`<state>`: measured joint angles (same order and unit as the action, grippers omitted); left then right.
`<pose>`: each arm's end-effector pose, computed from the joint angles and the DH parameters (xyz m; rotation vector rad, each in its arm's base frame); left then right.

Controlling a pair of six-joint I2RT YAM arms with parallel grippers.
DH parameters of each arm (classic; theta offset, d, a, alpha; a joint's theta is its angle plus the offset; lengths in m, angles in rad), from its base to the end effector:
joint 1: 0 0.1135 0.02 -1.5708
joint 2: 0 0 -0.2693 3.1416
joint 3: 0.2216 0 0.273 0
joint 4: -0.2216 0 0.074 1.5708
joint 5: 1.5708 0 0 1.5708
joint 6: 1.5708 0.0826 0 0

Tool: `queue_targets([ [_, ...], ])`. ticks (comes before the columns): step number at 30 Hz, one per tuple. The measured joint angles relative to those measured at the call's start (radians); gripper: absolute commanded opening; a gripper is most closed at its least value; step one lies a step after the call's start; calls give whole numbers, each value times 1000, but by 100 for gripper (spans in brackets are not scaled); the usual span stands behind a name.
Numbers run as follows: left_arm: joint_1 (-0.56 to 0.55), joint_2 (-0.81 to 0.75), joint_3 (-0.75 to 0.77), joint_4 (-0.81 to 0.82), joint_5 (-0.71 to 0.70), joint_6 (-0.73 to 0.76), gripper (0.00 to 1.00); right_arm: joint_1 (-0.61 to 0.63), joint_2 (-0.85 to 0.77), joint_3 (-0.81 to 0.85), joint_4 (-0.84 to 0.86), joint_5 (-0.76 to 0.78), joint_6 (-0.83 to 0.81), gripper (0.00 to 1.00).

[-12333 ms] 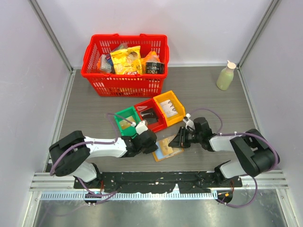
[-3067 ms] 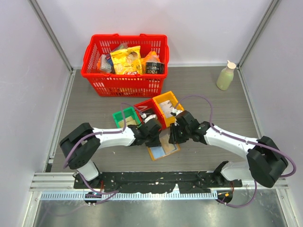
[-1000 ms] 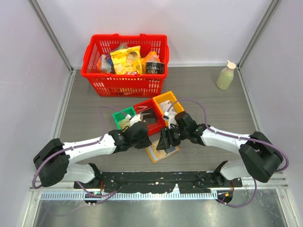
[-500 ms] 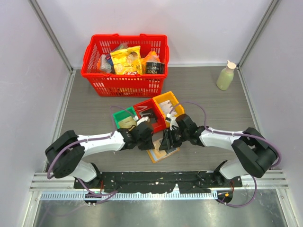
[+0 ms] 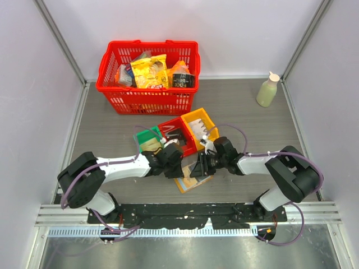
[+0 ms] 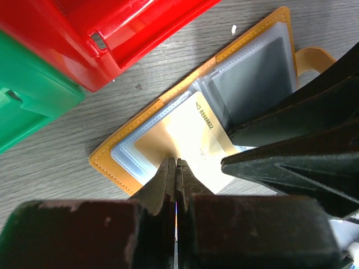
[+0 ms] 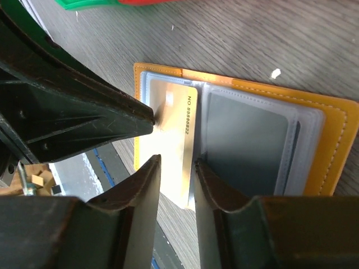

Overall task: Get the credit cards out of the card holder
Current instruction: Remove the credit card from the card holder.

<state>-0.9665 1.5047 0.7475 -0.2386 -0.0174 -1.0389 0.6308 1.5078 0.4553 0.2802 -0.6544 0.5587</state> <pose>0.1842 -0.2643 0.1115 -0.1062 2.7382 -0.6702 0.2022 0.2099 0.0833 -0.4518 2.5075 1.3052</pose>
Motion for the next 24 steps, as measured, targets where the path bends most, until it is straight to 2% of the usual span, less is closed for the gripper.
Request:
queue_targets([
  [3, 0, 0, -1, 3, 10, 0, 0, -16, 18, -15, 39, -21, 21, 18],
  [6, 0, 0, -2, 3, 21, 0, 0, -40, 34, -35, 72, -40, 39, 1],
  [18, 10, -40, -31, -20, 10, 3, 9, -121, 34, -79, 113, -100, 67, 2],
  [21, 13, -40, -31, -29, 10, 7, 8, -122, 32, -79, 108, -101, 64, 13],
  [24, 13, -39, -31, -32, 11, 18, 6, -122, 32, -79, 108, -108, 60, 19],
])
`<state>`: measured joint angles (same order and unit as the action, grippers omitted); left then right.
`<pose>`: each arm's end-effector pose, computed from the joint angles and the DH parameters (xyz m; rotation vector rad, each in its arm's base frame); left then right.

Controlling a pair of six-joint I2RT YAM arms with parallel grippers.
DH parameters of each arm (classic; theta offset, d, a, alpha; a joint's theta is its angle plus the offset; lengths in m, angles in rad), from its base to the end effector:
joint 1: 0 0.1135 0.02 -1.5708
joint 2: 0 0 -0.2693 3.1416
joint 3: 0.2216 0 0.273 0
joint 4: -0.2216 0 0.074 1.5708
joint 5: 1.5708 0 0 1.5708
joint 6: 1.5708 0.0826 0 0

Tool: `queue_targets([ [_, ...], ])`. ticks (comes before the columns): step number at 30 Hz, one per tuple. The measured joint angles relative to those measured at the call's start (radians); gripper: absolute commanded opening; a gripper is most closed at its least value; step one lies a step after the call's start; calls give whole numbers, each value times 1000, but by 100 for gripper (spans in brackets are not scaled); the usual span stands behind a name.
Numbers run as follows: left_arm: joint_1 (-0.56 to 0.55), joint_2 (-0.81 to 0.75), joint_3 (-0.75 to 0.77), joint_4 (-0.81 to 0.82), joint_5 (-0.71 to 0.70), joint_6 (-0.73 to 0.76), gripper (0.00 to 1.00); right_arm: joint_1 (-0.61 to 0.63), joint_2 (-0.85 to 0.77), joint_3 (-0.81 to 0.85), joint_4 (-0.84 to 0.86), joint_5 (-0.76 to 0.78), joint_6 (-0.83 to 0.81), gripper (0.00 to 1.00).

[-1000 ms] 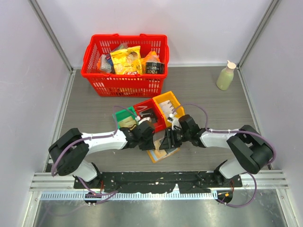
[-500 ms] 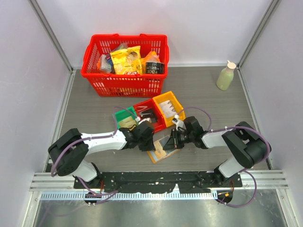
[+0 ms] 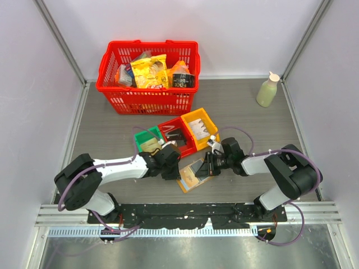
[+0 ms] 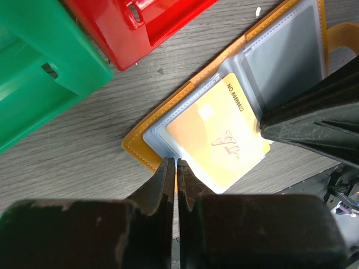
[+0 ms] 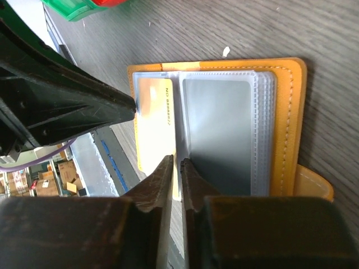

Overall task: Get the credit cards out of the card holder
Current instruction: Remove the credit card from the card holder.

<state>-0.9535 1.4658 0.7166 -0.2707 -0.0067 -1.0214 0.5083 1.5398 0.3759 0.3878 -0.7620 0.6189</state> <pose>0.1797 -0.2522 0.1104 -0.0963 2.7591 -0.6462 0.2060 0.1801 0.0681 -0.2815 2.5200 1.4074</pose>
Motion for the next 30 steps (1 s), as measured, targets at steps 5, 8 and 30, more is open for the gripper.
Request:
queue_targets([
  [5, 0, 23, 2, 0, 9, 8, 3, 0, 1, 0, 12, -23, 8, 29],
  [8, 0, 31, 9, 0, 19, 9, 2, 2, 3, 0, 20, -32, 10, 29],
  [30, 8, 55, 46, -56, 33, 61, 0, 75, 83, 31, 117, -45, 82, 34],
])
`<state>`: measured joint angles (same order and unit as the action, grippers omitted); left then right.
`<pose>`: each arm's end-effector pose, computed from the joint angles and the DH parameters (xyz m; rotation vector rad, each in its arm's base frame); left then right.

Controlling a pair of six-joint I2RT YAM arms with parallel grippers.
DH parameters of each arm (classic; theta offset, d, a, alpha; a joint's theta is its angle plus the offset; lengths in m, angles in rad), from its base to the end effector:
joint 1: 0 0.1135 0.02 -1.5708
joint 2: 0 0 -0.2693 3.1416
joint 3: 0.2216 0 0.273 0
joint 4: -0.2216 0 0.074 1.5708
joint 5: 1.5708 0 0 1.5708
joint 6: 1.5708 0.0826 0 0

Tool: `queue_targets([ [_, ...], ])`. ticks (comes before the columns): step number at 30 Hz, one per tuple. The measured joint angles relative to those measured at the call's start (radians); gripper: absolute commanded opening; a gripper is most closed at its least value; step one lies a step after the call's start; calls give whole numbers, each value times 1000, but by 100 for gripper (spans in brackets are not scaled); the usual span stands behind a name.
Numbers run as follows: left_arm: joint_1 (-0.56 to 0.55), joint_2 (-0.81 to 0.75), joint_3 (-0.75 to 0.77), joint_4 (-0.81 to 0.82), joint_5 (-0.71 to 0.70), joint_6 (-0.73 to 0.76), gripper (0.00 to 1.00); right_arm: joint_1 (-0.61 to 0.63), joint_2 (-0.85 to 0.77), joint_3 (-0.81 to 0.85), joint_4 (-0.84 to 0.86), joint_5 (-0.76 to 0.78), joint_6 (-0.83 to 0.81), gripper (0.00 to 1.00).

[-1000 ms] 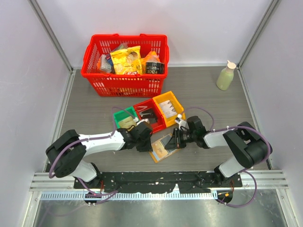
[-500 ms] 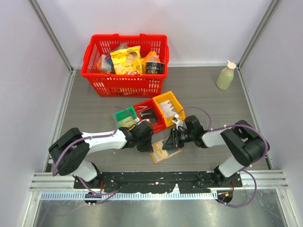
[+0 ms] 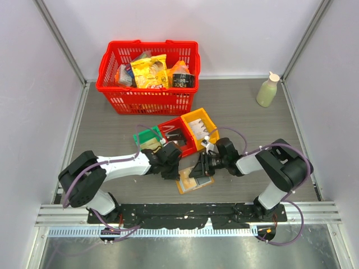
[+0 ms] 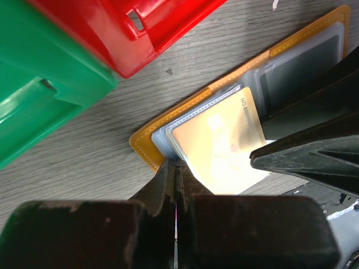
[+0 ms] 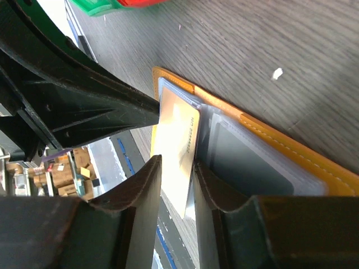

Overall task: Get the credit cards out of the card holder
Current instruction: Remove the credit card from the card holder.

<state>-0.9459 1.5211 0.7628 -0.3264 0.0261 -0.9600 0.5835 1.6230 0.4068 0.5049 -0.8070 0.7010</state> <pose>0.1822 -0.2562 0.1044 -0.0107 2.8214 -0.5916 0.2026 0.2052 0.0679 -0.3390 2.5058 1.5296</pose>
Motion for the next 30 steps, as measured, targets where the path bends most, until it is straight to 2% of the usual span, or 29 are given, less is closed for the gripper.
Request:
queue_targets([
  [2, 3, -1, 0, -7, 0, 0, 0, 0, 24, -5, 52, -2, 35, 28],
  [5, 5, -5, 0, -18, -6, 0, 0, 0, 52, -18, 117, -1, 67, 12],
  [8, 5, -8, 0, -26, -14, -1, 0, -3, 59, -28, 136, 12, 80, 1],
  [12, 2, -8, 0, -27, -26, -2, 0, -30, 35, -31, 113, 2, 67, 1],
  [17, -3, -7, 0, -10, -44, -6, 0, -81, -68, -29, 6, 1, -8, 1],
  [23, -4, -2, 0, 14, -53, -8, 0, -97, -112, -15, -122, 10, -90, 1],
  [26, -4, -4, -2, 20, -53, -6, 11, -97, -113, -14, -138, 11, -97, 1],
  [30, -5, -38, -17, 30, -57, -3, 15, -98, -93, -14, -117, 3, -93, 1],
])
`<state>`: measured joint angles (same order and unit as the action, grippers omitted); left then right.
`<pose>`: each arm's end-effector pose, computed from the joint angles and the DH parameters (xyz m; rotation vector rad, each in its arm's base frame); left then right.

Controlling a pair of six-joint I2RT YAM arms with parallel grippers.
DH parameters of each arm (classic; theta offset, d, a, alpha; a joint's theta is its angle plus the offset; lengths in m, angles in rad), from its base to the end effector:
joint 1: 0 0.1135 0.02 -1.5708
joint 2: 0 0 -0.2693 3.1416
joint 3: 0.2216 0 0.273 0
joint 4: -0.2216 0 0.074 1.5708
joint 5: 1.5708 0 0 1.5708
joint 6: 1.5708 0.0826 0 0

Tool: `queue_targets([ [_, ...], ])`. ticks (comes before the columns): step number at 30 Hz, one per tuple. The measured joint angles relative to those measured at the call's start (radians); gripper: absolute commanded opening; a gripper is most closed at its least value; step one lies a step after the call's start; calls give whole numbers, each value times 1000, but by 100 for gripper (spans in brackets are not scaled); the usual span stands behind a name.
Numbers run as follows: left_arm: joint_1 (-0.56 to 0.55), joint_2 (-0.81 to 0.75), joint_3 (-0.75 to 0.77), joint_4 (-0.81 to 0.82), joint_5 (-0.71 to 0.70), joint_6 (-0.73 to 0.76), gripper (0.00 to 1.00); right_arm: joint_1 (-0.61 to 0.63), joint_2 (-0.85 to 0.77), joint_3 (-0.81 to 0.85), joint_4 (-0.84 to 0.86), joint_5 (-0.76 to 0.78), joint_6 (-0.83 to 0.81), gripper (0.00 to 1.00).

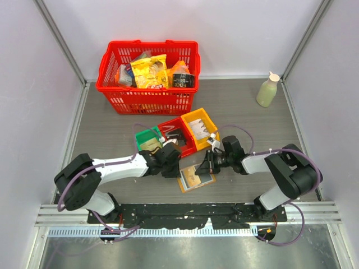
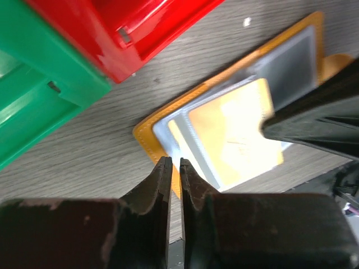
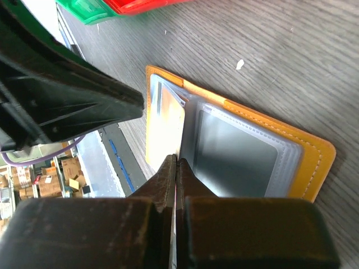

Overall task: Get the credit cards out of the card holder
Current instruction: Remove the credit card from the card holder.

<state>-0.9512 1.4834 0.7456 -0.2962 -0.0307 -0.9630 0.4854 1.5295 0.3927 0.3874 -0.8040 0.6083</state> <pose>0.1844 -0.2541 0.1125 -0.0278 2.7470 -0.5934 0.2123 0.1793 0.0767 -0.3029 2.4786 1.4476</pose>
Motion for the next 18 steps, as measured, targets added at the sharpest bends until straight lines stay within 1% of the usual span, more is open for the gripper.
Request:
queue_targets([
  [2, -3, -23, 0, 10, 1, 2, 15, -2, 18, 0, 16, -5, 8, 1],
  [4, -5, -35, 4, 32, 6, 3, 13, -2, 34, 0, 30, -10, 19, 1],
  [10, -11, 8, 41, 73, 32, 12, 0, -3, 42, 0, 54, -11, 32, 1],
  [13, -11, 54, 45, 83, 42, 24, 0, -3, 42, 0, 55, -11, 34, 1],
  [18, -11, 95, 60, 82, 49, 27, 0, -10, 42, 0, 53, -10, 39, 7],
])
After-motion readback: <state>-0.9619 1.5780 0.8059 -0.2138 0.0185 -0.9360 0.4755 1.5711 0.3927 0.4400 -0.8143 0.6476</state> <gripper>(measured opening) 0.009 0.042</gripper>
